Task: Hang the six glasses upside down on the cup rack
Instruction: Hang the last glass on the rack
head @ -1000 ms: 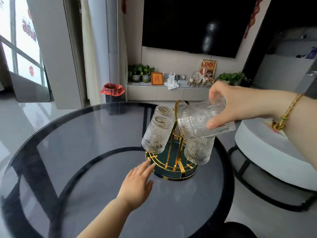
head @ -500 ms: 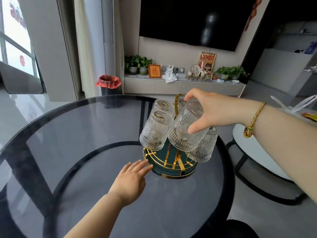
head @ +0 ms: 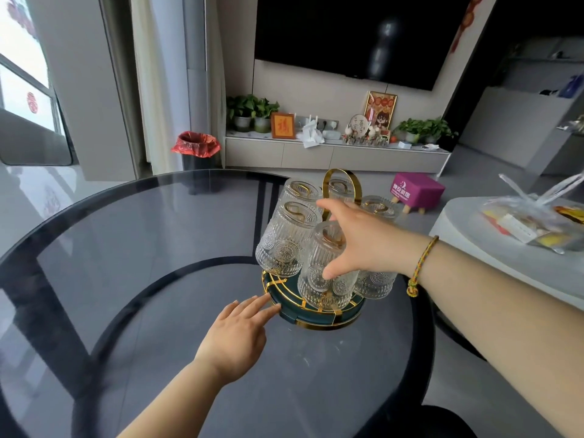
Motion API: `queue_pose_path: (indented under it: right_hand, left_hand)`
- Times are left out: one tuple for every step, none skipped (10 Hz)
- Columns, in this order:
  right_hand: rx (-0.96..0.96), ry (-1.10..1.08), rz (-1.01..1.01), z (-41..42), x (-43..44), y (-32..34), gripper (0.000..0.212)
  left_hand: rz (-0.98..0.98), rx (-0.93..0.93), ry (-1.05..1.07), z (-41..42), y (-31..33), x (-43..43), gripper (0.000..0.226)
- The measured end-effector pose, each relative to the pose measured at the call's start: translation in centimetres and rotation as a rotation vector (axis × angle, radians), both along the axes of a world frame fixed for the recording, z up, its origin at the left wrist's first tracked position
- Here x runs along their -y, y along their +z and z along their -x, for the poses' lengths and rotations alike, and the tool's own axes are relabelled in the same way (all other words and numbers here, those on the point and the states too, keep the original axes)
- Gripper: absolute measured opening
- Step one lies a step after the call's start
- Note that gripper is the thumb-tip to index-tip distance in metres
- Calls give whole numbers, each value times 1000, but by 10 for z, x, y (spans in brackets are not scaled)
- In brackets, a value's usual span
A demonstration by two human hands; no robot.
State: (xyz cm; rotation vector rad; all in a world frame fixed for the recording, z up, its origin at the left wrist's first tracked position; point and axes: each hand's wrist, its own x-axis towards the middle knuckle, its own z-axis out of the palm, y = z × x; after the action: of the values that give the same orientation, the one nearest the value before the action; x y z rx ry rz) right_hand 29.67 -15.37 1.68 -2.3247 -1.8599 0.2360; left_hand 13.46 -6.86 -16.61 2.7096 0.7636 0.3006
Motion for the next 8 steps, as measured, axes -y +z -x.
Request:
queue_pose_path:
  right_hand:
    - [-20,-12,-46,-1,1,-5,109]
    - [-14,-5,-44,-2,2,-5,109]
    - [-21,6,-19,-3,2,-5,108]
    - [-70,7,2,-3,2,-2,106]
    - [-105,-12,-50,-3,-2,6,99]
    - [-117,-59,-121,0,-15,12,87]
    - [-52,-95,-35,6,-34,10,84]
    - [21,-120,8,12,-49,5,83]
  left_hand:
    - [5,0,-4,0,0,0,48]
    - [0,-8,-4,0,1,0,47]
    - [-2,-11,0,0,1,0,47]
    - [4,-14,0,0,2,1,48]
    - [7,-14,0,0,2,1,47]
    - [15,-16,0,1,3,1,47]
    - [19,-10,0,1,3,2,47]
    - [18,1,-2,1,3,2,47]
